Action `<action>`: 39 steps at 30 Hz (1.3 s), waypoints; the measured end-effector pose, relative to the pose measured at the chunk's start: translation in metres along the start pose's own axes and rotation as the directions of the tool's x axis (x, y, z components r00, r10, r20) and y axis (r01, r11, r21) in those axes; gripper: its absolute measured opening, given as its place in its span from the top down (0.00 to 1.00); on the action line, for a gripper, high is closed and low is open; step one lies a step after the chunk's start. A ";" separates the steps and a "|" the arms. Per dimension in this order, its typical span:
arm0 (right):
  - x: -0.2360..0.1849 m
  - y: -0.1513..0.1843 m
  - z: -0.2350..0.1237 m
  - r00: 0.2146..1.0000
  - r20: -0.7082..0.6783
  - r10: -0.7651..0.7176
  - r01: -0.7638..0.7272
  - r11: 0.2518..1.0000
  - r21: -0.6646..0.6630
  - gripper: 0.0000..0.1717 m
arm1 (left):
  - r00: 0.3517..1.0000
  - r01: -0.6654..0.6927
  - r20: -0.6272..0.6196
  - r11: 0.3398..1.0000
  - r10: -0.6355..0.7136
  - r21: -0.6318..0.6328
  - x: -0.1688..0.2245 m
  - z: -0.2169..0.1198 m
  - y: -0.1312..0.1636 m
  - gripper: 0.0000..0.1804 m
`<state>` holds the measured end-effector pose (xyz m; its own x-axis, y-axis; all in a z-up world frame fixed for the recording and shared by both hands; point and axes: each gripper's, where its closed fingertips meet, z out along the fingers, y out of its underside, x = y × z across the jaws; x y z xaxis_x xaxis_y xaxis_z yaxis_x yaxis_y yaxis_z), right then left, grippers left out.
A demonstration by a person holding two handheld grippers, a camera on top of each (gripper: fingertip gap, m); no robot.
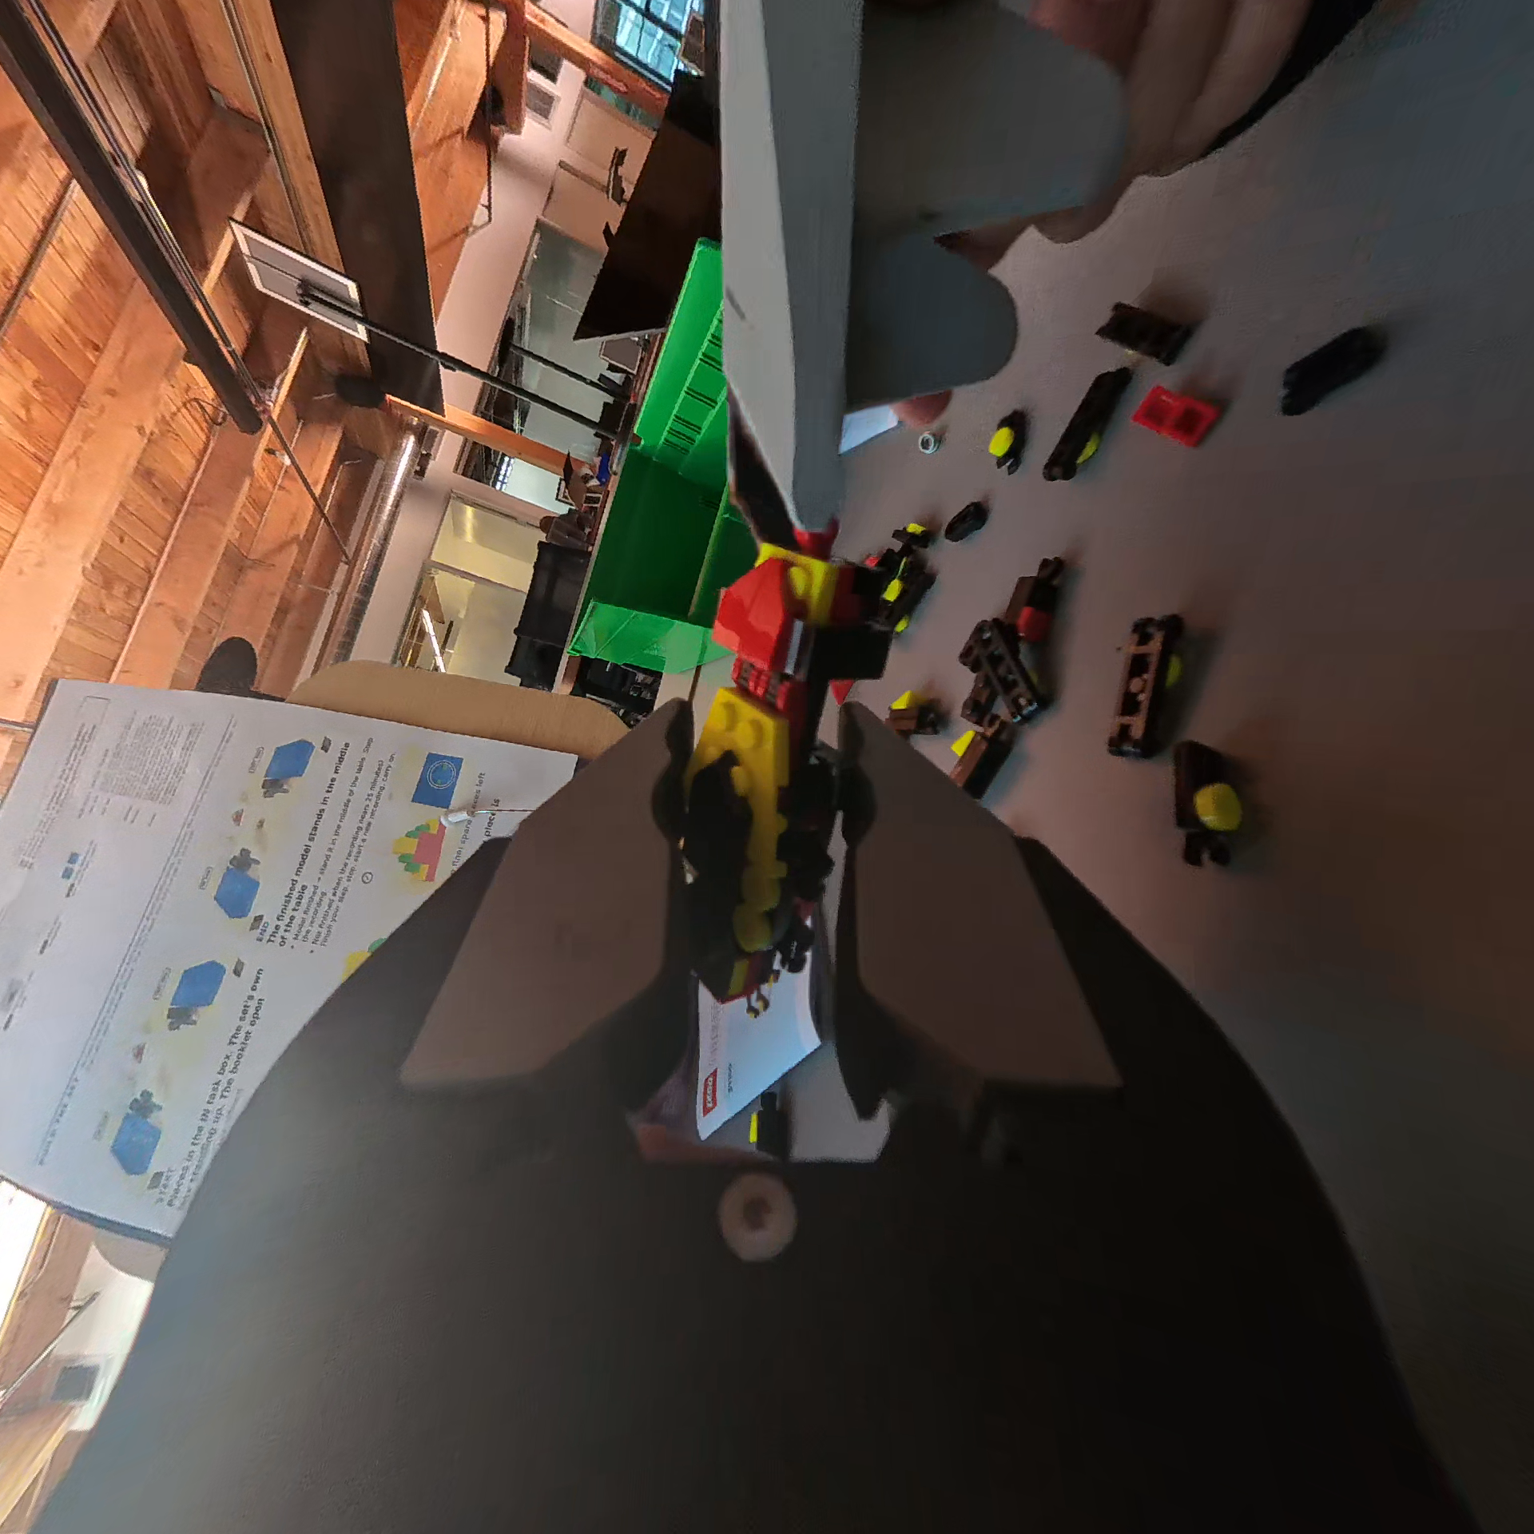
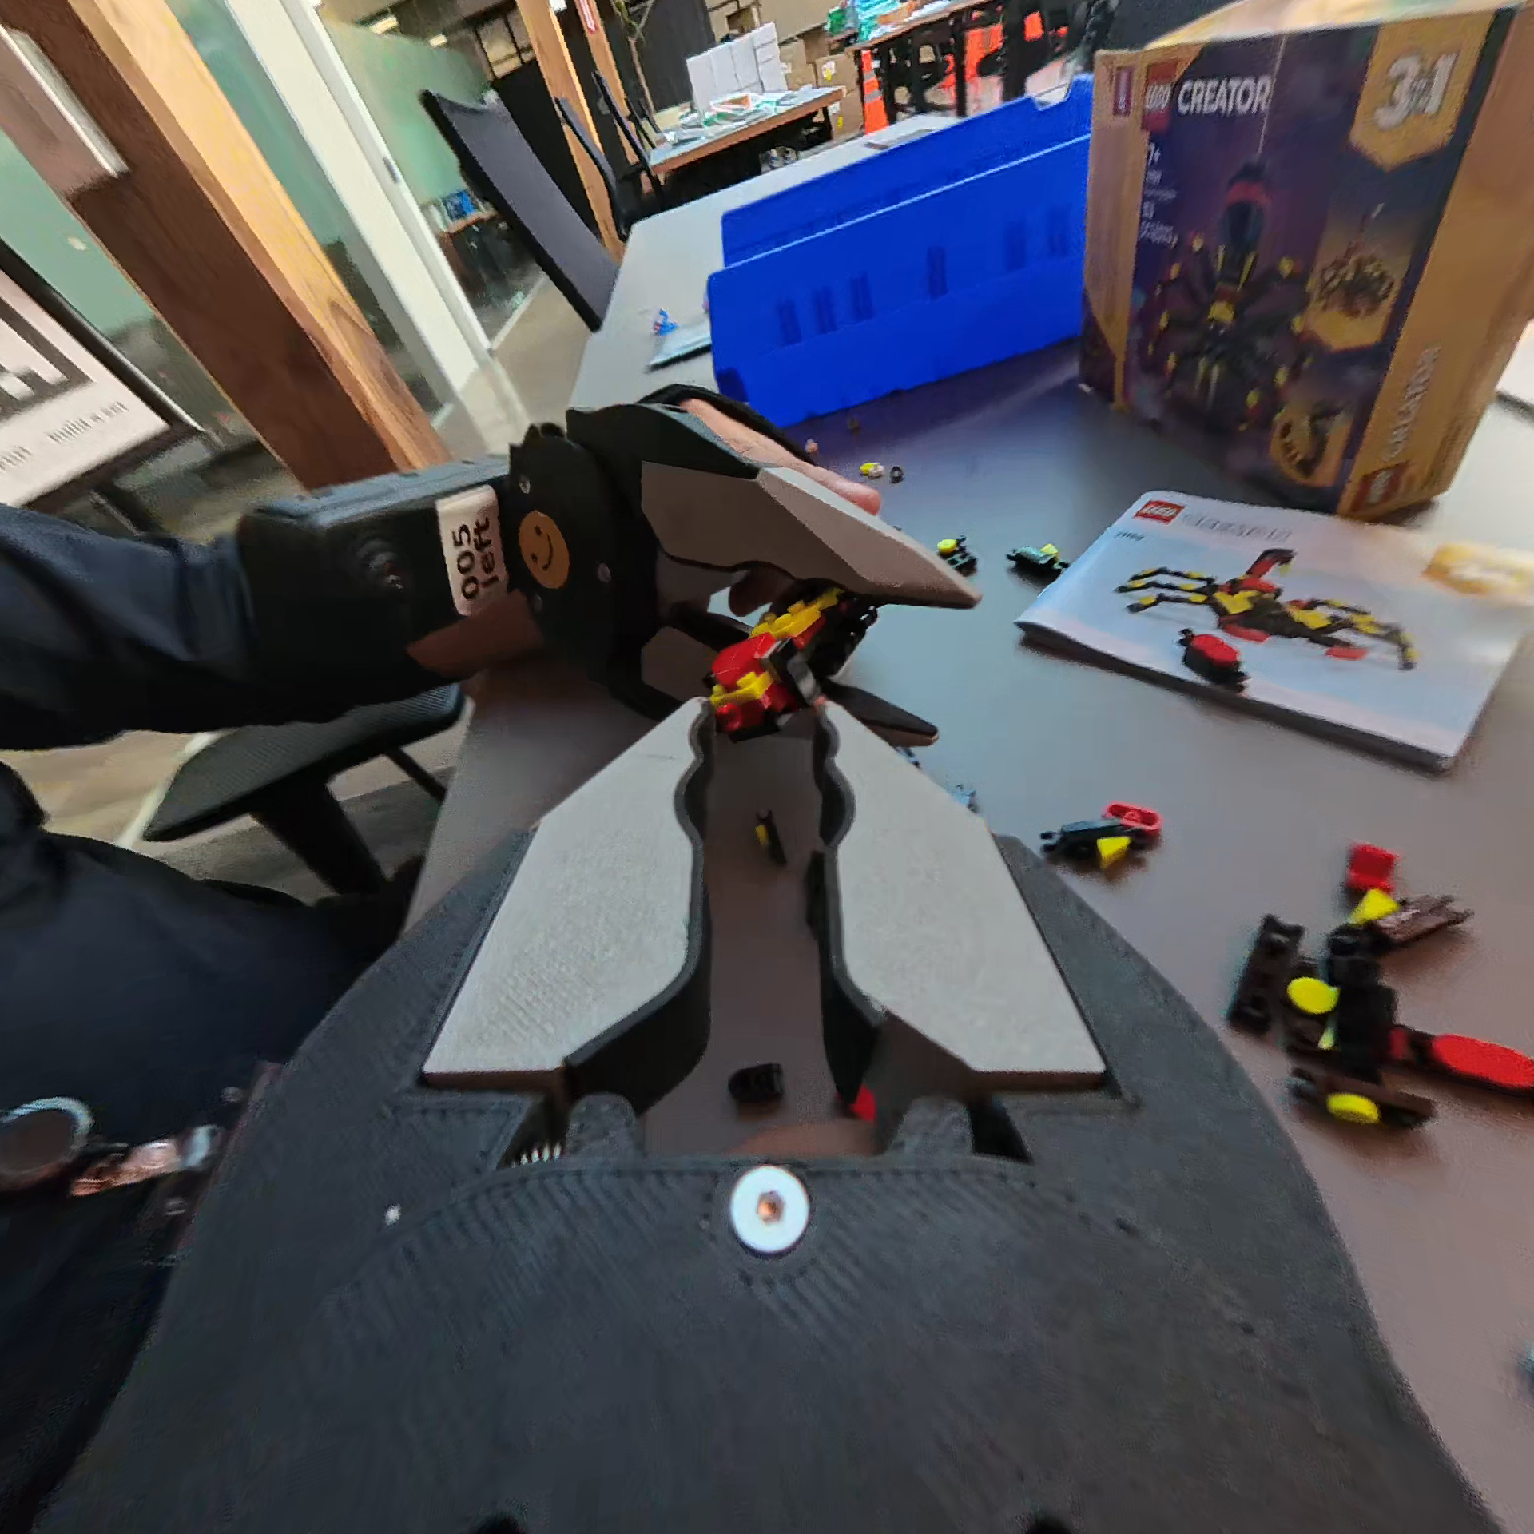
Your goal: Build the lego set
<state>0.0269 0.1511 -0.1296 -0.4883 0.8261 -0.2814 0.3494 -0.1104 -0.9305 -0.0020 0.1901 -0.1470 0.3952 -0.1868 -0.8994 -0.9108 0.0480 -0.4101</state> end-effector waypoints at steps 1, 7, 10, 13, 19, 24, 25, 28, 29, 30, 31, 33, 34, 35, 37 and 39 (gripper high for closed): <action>0.001 0.000 -0.001 0.998 -0.026 -0.049 0.048 0.999 -0.008 0.87 | 1.000 0.008 -0.010 1.000 -0.008 0.003 0.002 0.000 0.000 0.81; -0.012 -0.010 -0.005 0.947 -0.075 -0.311 0.314 0.949 0.030 0.87 | 0.992 0.021 -0.122 0.998 -0.013 0.060 0.022 -0.002 -0.009 0.82; -0.032 -0.011 -0.008 0.896 -0.037 -0.443 0.444 0.892 0.087 0.95 | 0.982 0.020 -0.191 0.996 -0.003 0.088 0.035 -0.004 -0.014 0.82; -0.037 0.005 -0.003 0.881 0.015 -0.472 0.472 0.881 0.018 0.91 | 0.970 0.022 -0.242 0.990 0.013 0.140 0.045 -0.008 -0.025 0.83; -0.041 0.031 0.004 0.899 0.114 -0.422 0.432 0.898 -0.083 0.88 | 0.965 -0.046 -0.249 0.989 0.081 0.143 0.053 -0.009 -0.030 0.83; -0.039 0.031 0.000 0.889 0.108 -0.445 0.454 0.887 -0.083 0.93 | 0.969 -0.126 -0.194 0.980 0.155 0.157 0.050 -0.009 -0.035 0.82; -0.038 0.031 -0.001 0.891 0.099 -0.442 0.450 0.889 -0.082 0.88 | 0.969 -0.129 -0.188 0.978 0.160 0.165 0.050 -0.009 -0.037 0.82; -0.043 0.036 -0.003 0.894 0.137 -0.427 0.441 0.892 -0.096 0.90 | 0.964 -0.178 -0.171 0.971 0.205 0.161 0.050 -0.009 -0.037 0.82; -0.042 0.038 -0.003 0.893 0.140 -0.428 0.443 0.890 -0.105 0.89 | 0.962 -0.185 -0.172 0.969 0.212 0.162 0.051 -0.009 -0.037 0.82; -0.042 0.039 -0.003 0.891 0.135 -0.434 0.449 0.887 -0.109 0.89 | 0.963 -0.176 -0.178 0.972 0.203 0.156 0.051 -0.009 -0.036 0.82; -0.041 0.039 -0.003 0.888 0.132 -0.441 0.455 0.884 -0.110 0.89 | 0.964 -0.163 -0.186 0.974 0.191 0.156 0.052 -0.009 -0.036 0.82; -0.042 0.037 -0.002 0.883 0.119 -0.454 0.465 0.880 -0.100 0.89 | 0.967 -0.123 -0.205 0.980 0.154 0.158 0.052 -0.010 -0.036 0.82; -0.041 0.037 -0.002 0.879 0.110 -0.463 0.474 0.875 -0.100 0.90 | 0.966 -0.097 -0.224 0.983 0.131 0.159 0.053 -0.011 -0.037 0.82; -0.041 0.037 -0.002 0.873 0.109 -0.475 0.485 0.868 -0.101 0.90 | 0.964 -0.079 -0.238 0.984 0.116 0.161 0.054 -0.012 -0.037 0.82; -0.041 0.039 -0.001 0.863 0.115 -0.491 0.503 0.857 -0.115 0.91 | 0.962 -0.070 -0.251 0.984 0.109 0.162 0.057 -0.012 -0.037 0.82; -0.040 0.041 -0.001 0.860 0.121 -0.496 0.510 0.848 -0.144 0.92 | 0.961 -0.098 -0.243 0.983 0.135 0.155 0.058 -0.010 -0.036 0.83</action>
<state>0.0614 0.1142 -0.1563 -0.6898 0.6982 0.1913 0.1623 0.4067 -0.8990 0.0524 0.1674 -0.1832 0.2279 -0.4117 -0.8824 -0.9155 0.2180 -0.3382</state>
